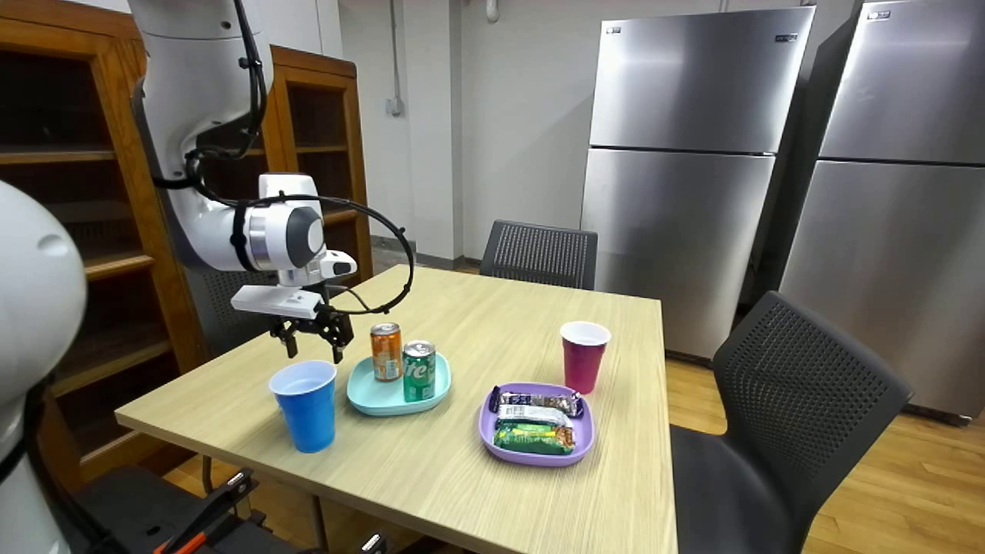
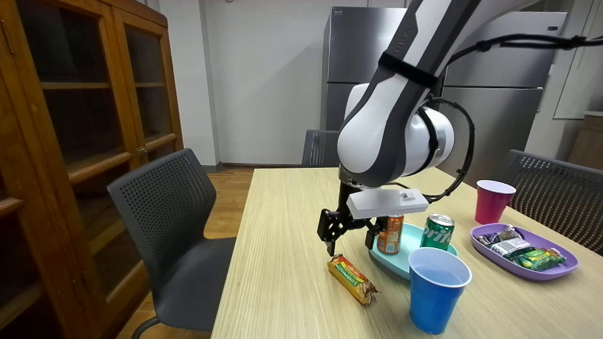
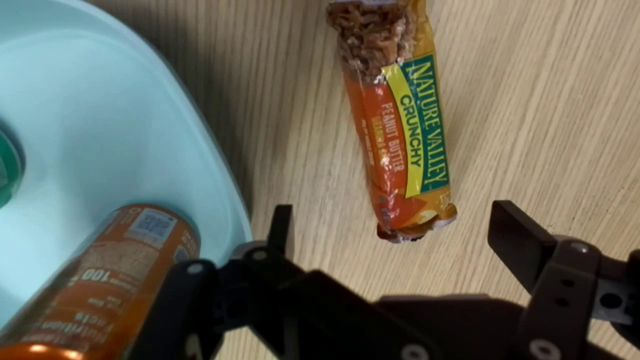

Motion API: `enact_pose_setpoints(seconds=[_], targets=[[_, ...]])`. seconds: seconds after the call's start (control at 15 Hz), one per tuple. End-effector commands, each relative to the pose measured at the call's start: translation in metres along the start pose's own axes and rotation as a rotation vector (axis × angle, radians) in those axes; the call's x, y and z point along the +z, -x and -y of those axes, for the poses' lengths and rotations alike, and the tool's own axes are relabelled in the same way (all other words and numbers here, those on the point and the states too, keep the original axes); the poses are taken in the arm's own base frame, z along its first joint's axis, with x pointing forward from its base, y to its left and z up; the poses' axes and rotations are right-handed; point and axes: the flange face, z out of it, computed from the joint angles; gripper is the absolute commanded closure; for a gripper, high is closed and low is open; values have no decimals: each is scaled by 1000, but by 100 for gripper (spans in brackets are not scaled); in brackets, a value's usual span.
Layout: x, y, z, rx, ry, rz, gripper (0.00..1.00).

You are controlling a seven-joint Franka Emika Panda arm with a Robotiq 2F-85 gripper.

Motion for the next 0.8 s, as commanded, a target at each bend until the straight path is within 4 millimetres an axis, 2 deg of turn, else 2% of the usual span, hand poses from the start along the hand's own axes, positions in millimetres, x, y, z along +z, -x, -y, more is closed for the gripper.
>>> enact_pose_setpoints(seconds=[0.0,0.73], targets=[[9,1,6,-10,-2,-7,0],[22,16,22,-102,11,17,0]])
